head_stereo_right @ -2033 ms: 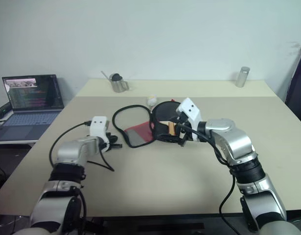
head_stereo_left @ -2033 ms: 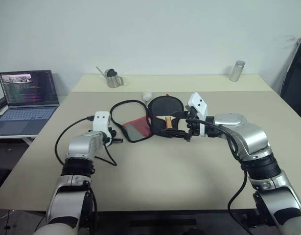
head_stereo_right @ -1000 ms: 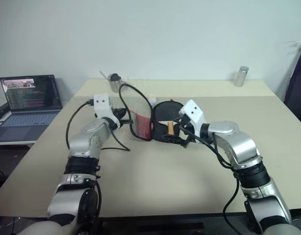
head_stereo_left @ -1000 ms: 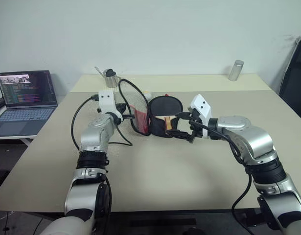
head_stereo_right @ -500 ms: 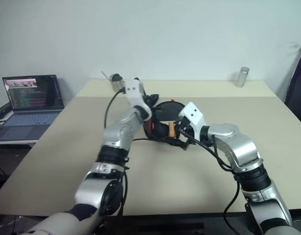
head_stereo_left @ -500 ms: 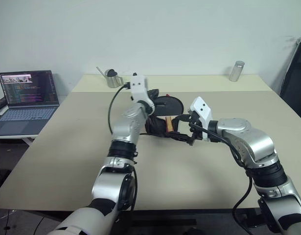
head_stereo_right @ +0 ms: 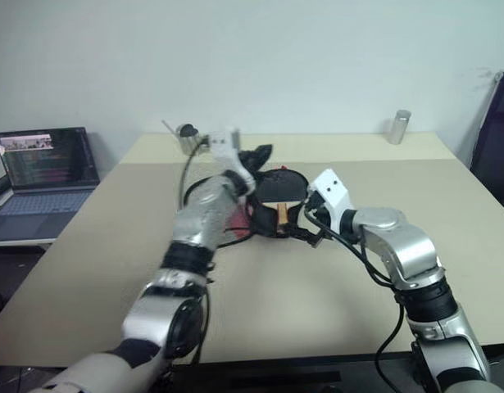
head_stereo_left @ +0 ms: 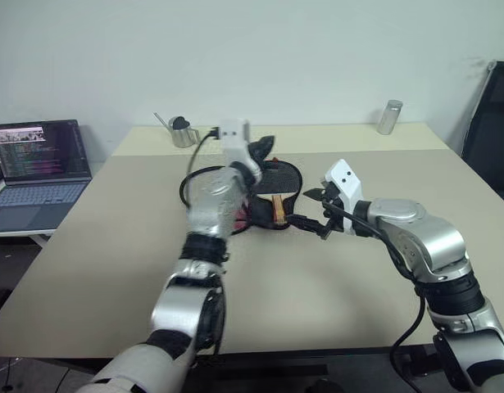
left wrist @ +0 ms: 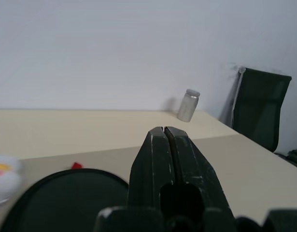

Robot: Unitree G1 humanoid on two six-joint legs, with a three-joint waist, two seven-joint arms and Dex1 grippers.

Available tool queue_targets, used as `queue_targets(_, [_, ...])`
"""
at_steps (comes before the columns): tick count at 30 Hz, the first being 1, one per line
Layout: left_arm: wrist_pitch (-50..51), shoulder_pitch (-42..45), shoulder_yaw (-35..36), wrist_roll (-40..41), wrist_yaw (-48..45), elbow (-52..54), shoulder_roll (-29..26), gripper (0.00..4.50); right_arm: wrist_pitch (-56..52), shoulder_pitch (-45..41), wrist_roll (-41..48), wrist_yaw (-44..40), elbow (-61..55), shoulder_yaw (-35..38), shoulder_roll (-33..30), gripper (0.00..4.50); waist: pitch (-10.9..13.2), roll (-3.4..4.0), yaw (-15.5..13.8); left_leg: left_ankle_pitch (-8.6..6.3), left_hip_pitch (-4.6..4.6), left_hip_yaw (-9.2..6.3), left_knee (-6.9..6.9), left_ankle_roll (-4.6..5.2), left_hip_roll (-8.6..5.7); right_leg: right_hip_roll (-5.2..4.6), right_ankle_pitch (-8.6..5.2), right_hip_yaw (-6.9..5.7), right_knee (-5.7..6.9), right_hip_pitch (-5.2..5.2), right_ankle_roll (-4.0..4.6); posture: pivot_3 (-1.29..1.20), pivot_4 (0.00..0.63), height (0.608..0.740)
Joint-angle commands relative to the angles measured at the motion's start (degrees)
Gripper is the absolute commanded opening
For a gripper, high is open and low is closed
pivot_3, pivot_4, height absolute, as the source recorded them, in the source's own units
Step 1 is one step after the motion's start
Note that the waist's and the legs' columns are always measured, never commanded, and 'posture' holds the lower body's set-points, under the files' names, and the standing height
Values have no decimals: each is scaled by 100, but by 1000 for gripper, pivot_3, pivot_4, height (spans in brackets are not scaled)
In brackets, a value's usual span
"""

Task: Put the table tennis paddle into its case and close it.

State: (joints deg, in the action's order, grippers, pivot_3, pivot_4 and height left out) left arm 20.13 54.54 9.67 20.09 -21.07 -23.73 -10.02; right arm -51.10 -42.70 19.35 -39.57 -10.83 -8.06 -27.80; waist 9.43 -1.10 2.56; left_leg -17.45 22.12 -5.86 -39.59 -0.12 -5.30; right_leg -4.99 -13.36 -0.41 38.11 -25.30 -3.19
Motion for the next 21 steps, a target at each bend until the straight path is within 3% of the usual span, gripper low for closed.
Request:
queue_targets(1, [866,-541,318,232,21,1045,-627,44,42,-19,110,-63,-179,65,3,4500,0,0,-7,0,0,-2,-2,0,-1,1,0,0,1,0,0,0,150,740])
queue_targets(4, [1340,-1090,377,-114,337,981,-1206,44,123,-56,84,-146,-59,-1,31,4500,0,0,-80,0,0,-13,-13,0,-5,0,0,-5,-1,10,0,0,150,740])
queue_targets(7, [1643,-1242,233,-491,716,651,-1442,44,185,-106,52,-207,38,-50,73,4500,0,-1,-134,0,-1,-22,-15,0,-9,0,0,-12,-3,17,0,0,150,740])
queue_targets(11, [1941,-1233,114,-617,778,436,-1381,44,243,-159,30,-271,123,-98,115,4500,-1,-2,-256,0,3,-33,-22,0,-12,-3,0,-16,-9,22,0,0,150,740])
queue_targets(21, [2298,-663,-147,-921,1148,-583,-938,44,265,-216,-12,-283,176,-115,96,4500,-1,-3,-242,0,5,-28,-20,0,-10,-4,0,-17,-8,19,0,0,150,740])
